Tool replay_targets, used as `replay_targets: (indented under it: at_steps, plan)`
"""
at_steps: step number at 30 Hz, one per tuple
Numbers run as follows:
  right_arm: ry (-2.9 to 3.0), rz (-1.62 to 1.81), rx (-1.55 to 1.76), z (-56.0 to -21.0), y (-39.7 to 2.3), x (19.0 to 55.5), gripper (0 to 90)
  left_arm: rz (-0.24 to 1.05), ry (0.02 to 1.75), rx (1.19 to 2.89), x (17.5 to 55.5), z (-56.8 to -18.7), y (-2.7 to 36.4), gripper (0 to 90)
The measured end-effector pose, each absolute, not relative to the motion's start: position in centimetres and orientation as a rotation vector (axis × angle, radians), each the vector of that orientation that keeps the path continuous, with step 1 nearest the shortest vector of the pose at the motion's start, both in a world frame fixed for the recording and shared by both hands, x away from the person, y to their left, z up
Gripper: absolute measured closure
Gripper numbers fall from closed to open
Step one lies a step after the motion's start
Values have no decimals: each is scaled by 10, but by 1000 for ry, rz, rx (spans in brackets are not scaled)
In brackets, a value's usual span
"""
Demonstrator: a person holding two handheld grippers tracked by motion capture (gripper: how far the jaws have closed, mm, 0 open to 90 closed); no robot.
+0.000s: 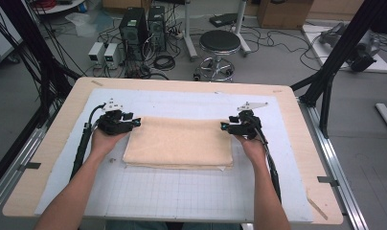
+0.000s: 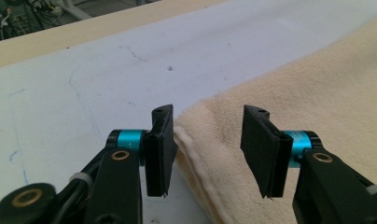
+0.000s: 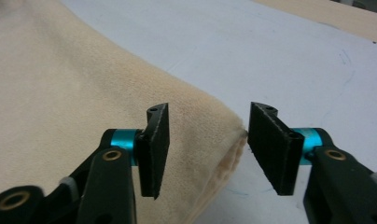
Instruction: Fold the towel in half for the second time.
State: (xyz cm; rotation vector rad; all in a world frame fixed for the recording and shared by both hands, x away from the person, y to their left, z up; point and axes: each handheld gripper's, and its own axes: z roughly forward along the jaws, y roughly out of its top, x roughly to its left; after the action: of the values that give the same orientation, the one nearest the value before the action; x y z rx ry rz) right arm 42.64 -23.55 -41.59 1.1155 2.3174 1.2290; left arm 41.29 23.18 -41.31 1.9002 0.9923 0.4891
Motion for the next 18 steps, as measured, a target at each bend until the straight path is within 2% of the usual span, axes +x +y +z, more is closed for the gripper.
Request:
replay_targets:
  at_steps: [9,18]
  plan:
    - [2299,1239,1065,-405,-229,418,430,487,934,1897,403,-406,231,490]
    - [2316,1275,1057,-402,-223,414,347,458,911,1880,400,-402,230,458]
